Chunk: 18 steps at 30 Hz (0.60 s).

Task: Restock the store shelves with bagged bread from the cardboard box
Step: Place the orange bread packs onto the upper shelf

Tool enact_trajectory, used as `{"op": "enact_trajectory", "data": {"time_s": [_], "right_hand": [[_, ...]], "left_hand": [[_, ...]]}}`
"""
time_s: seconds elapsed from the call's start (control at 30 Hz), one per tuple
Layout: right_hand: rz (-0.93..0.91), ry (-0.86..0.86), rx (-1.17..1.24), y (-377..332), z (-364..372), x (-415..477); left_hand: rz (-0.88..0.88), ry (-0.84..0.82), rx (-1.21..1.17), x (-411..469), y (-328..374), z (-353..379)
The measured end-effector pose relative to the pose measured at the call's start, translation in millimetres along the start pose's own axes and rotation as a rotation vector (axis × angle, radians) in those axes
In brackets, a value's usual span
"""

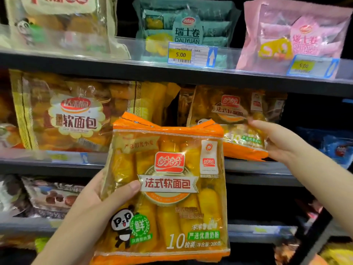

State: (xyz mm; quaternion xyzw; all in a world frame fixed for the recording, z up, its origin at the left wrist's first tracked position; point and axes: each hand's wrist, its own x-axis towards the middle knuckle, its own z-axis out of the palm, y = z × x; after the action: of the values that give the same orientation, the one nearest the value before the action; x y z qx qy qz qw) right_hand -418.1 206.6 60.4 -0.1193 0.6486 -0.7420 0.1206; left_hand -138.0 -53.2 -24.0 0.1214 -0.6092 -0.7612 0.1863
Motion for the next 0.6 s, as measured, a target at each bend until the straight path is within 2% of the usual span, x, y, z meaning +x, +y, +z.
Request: {"op": "enact_trajectory", "data": {"time_s": [0.17,0.3,0.47,0.6], "right_hand": [[-0.024,0.076,0.091,5,-1,29],[-0.059,0.048,0.114,8,3,41],[-0.055,0.032,0.035,20,10,49],[-0.066,0.006,-0.116,37,2,60]], "left_hand": [[0.016,0.014,-0.049,3,1,4],[0.028,0.034,-0.046,4,2,1],[0.044,0.027,-0.038,6,1,0],[0.124,0.089,0.101,11,-7,-7]]}}
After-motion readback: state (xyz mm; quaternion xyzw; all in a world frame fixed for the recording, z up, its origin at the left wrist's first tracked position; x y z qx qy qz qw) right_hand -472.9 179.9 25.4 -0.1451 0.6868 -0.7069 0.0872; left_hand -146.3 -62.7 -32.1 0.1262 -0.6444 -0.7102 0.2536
